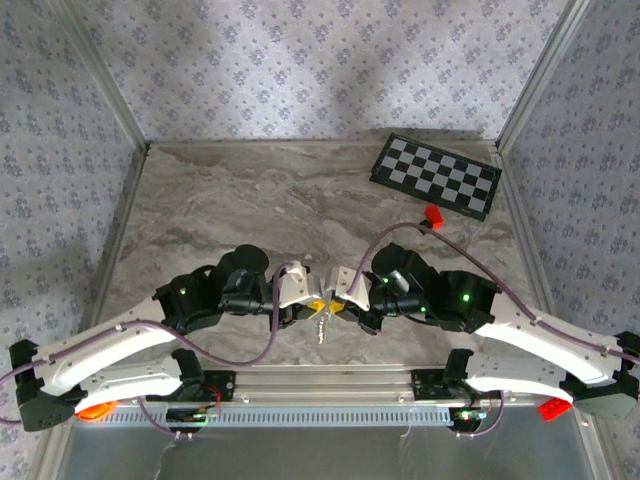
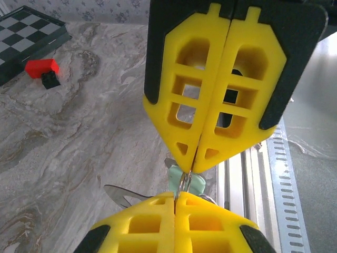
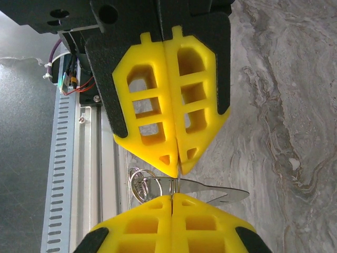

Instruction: Put the keys on the keyring

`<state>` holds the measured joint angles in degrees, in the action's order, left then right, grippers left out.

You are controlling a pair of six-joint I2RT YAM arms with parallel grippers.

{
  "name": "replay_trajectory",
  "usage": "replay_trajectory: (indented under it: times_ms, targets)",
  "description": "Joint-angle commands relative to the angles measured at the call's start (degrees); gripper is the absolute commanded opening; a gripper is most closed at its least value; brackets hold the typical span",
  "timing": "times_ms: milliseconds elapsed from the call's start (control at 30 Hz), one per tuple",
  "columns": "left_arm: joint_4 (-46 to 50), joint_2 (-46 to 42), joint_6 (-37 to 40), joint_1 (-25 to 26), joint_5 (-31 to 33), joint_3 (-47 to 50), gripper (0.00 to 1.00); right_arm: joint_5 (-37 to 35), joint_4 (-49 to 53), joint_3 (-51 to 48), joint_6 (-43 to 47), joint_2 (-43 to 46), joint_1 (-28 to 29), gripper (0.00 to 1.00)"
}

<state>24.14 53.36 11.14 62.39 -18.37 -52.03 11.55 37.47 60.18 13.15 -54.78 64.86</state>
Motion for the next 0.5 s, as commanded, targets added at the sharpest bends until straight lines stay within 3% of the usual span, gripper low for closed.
replay_trajectory:
  times_ms: [0, 467]
  targets:
    - [-3.0, 0.7, 0.3, 0.3, 0.8, -2.9, 0.00, 2.9, -4.3, 0.1, 1.3, -0.1, 0.7, 0.00]
    - [-4.4, 0.5, -2.8, -1.6, 0.4, -2.9, 0.00, 2.3, -3.9, -0.8, 2.1, -0.2, 0.9, 0.00]
